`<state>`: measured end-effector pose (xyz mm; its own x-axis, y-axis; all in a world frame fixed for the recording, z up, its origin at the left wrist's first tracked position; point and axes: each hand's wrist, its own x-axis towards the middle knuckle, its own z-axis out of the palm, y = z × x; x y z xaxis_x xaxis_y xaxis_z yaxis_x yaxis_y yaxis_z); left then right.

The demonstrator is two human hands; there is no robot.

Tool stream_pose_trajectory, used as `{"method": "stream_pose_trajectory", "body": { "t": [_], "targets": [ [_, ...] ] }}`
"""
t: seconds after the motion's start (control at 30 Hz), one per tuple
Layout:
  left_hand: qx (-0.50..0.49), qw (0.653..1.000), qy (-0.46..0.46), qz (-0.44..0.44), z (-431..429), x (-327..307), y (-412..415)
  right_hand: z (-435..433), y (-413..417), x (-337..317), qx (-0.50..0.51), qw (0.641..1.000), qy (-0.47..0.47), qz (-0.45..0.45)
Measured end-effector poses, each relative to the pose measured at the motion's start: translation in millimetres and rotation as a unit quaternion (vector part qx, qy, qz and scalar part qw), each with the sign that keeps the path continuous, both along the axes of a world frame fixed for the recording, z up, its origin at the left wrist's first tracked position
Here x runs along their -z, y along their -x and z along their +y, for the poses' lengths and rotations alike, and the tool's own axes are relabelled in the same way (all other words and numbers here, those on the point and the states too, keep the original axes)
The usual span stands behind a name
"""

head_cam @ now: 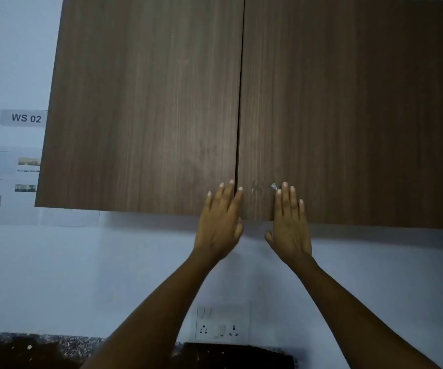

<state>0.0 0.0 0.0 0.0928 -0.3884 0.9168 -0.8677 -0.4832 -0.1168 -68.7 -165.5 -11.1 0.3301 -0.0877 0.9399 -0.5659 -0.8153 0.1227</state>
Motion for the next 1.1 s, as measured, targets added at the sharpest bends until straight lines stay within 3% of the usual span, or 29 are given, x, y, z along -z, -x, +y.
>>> {"method": "stream_pose_trajectory", "body": {
  "t": [0.37,0.77,0.93,1.1],
  "targets": [
    [0.044,0.998,-0.024,0.035,-28,1,3,-8,-15,-15,0.038,0.999,-0.004,-0.017],
    [0.233,0.936,0.101,0.245,-33,-12,54,18,19,-13,0.071,0.997,-0.026,-0.014],
    [0.244,0.911,0.199,0.267,-26,-15,85,29,43,-13,0.050,0.998,-0.030,-0.032],
    [0.237,0.887,0.241,0.314,-18,-19,111,35,67,-12,0.013,0.998,-0.027,-0.052]
  ]
}}
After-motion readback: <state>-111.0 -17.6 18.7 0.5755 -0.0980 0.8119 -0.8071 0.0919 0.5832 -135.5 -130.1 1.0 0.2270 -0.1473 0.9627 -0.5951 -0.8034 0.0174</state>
